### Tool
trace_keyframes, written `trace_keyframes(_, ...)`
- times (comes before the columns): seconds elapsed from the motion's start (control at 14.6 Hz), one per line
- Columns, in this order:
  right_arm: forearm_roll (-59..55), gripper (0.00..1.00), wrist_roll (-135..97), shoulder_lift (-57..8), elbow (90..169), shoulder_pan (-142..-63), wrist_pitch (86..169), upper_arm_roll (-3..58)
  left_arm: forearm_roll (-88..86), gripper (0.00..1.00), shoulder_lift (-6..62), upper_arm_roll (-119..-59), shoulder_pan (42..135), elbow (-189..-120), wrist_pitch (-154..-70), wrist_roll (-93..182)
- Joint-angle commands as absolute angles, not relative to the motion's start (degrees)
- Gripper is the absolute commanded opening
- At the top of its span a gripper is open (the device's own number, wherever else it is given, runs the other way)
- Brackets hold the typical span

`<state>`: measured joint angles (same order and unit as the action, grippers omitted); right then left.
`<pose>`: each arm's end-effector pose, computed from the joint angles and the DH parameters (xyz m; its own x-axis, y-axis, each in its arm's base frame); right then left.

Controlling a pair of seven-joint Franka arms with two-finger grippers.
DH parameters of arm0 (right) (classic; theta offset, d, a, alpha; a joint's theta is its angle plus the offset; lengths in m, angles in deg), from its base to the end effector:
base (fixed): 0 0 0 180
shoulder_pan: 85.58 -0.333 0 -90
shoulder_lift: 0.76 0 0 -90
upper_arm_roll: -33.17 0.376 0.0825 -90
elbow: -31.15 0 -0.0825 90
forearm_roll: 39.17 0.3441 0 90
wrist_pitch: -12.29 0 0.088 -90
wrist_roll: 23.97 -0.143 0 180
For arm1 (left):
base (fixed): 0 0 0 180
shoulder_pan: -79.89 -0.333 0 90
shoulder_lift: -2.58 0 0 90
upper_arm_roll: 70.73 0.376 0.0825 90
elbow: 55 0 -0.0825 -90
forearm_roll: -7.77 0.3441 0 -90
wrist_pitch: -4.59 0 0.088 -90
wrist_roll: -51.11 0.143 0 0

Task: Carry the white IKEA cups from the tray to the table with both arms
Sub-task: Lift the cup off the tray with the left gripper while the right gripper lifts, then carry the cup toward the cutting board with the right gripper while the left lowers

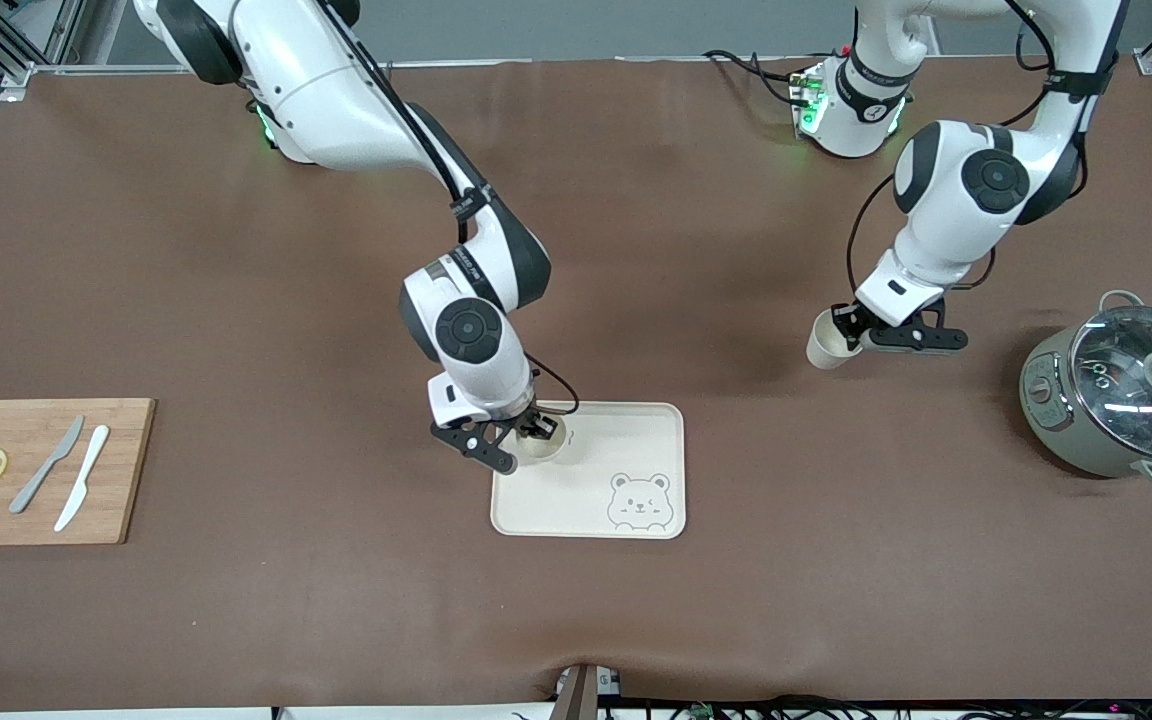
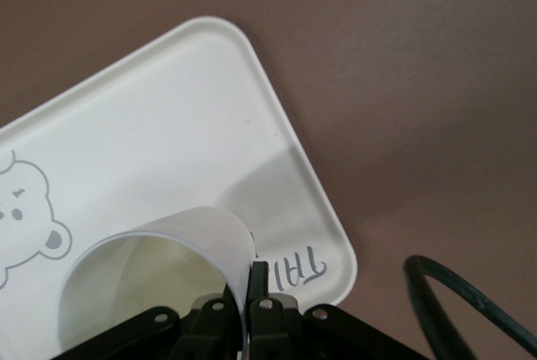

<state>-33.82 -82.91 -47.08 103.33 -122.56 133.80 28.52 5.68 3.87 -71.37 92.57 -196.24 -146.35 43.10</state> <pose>0.6340 0.4304 0.3043 0.8848 -0.4659 0.0082 -0.4647 -0.8835 -0.0592 0.4610 -0.1089 0.3555 0.9882 -0.0584 0.1413 -0.0650 -0.9970 0.0425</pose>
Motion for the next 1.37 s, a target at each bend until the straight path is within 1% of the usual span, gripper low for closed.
trace_keyframes(0.0, -33.5, 0.0, -77.2, -42.4, 100.5, -119.3, 125.7, 29.2, 4.3, 0.0, 1.3, -72.4, 91.8, -200.4, -148.9, 44.3)
trace_keyframes(0.14, -33.5, 0.0, -68.5, -36.9, 102.2, -115.8, 120.0, 29.3, 4.3, 0.0, 1.3, -72.4, 91.8, -201.4, -149.0, 44.3)
trace_keyframes(0.34, -33.6, 0.0, -58.4, -30.9, 103.1, -111.5, 110.0, 29.0, 4.3, 0.0, 1.3, -72.4, 91.8, -202.8, -149.8, 44.3)
trace_keyframes(0.48, -33.8, 0.0, -52.6, -26.6, 105.6, -108.4, 107.0, 29.0, 4.3, 0.0, 2.0, -72.4, 91.8, -204.4, -152.6, 44.3)
trace_keyframes(0.68, -33.8, 0.0, -39.7, -20.1, 112.3, -102.0, 106.6, 29.0, 4.3, 0.0, 3.6, -72.4, 91.9, -204.5, -153.0, 44.3)
trace_keyframes(0.89, -33.8, 0.0, -30.9, -16.3, 117.4, -97.3, 107.0, 28.9, 4.3, 0.0, 4.0, -72.4, 91.8, -205.2, -153.0, 44.3)
trace_keyframes(1.16, -34.1, 0.0, -19.8, -15.8, 120.2, -90.4, 107.6, 29.0, 4.3, 0.0, 5.0, -72.4, 91.8, -205.7, -153.1, 44.3)
trace_keyframes(1.3, -34.3, 0.0, -14.5, -15.6, 122.5, -87.8, 110.4, 28.9, 4.3, 0.0, 6.5, -72.4, 91.8, -205.6, -154.7, 44.3)
